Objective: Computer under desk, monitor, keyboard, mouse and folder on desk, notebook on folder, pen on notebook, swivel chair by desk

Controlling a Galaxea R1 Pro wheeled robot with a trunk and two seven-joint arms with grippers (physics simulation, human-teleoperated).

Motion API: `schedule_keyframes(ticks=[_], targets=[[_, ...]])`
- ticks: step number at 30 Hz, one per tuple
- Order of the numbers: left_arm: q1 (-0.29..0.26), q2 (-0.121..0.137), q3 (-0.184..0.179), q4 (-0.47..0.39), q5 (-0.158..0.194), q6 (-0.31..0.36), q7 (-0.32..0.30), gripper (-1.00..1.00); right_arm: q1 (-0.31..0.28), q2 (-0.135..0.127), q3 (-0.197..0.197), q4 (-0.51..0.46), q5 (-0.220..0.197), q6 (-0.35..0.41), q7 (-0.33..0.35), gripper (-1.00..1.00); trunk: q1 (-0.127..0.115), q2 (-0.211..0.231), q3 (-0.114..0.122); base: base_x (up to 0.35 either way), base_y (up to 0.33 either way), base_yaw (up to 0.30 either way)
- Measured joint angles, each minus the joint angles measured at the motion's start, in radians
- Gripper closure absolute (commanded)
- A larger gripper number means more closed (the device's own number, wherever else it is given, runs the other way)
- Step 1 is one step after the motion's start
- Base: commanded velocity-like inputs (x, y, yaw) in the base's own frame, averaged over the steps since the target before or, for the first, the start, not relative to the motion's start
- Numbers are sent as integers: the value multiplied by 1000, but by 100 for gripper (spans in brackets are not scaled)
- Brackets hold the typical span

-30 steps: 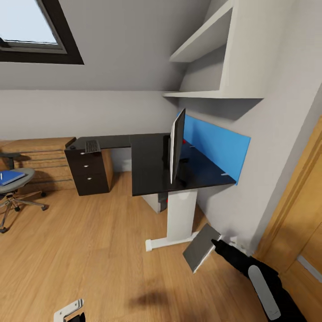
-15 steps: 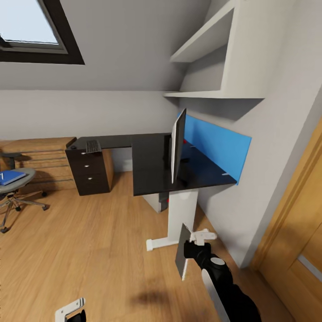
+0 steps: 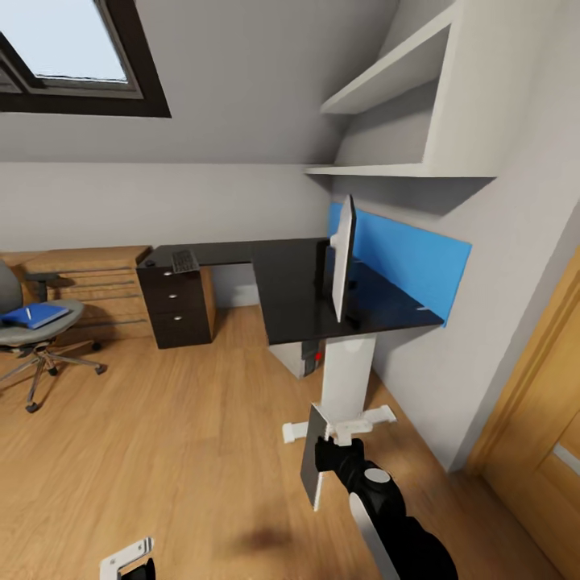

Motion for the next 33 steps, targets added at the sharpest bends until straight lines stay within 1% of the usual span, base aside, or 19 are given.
schedule_keyframes(ticks=[1,2,4,7,8,11,14,16,17,22,26,33], targets=[[0,0,0,0,0,0,0,-100,0,1,4,0,1,0,0,100,0,0,0,-158,304,0],[0,-1,-1,0,-1,0,-1,-100,0,2,22,0,-4,-1,1,100,0,0,0,-160,304,0],[0,-1,-1,0,-1,0,-1,-100,0,2,36,0,-1,-1,1,100,0,0,0,-162,304,0],[0,-1,-1,0,-1,0,-1,-100,0,2,43,-1,1,-4,1,100,0,0,0,-163,304,0],[0,-1,-2,0,-1,0,-1,-100,0,1,53,-2,0,-19,1,100,0,0,0,-164,304,22],[0,-1,-1,0,-1,1,-1,-100,0,1,55,0,1,-35,0,100,0,0,0,-162,305,198],[0,-1,-3,0,-1,1,-1,-100,0,1,55,1,1,-82,-2,100,0,0,0,-80,314,250],[0,-1,-16,0,-1,1,0,-100,0,1,55,1,0,-90,-2,100,0,0,0,-37,322,259],[0,-1,-32,1,-1,1,1,-100,0,1,55,1,0,-95,-2,100,0,0,0,-23,325,262],[0,0,-83,11,0,0,3,-100,0,1,55,2,0,-102,-2,100,0,0,0,9,327,266],[0,0,-103,24,-1,-1,4,-100,0,1,55,2,0,-104,-2,100,-1,0,0,118,295,268],[0,0,-112,30,0,-3,5,-100,0,1,55,2,0,-105,-2,100,-1,0,0,162,183,269]])
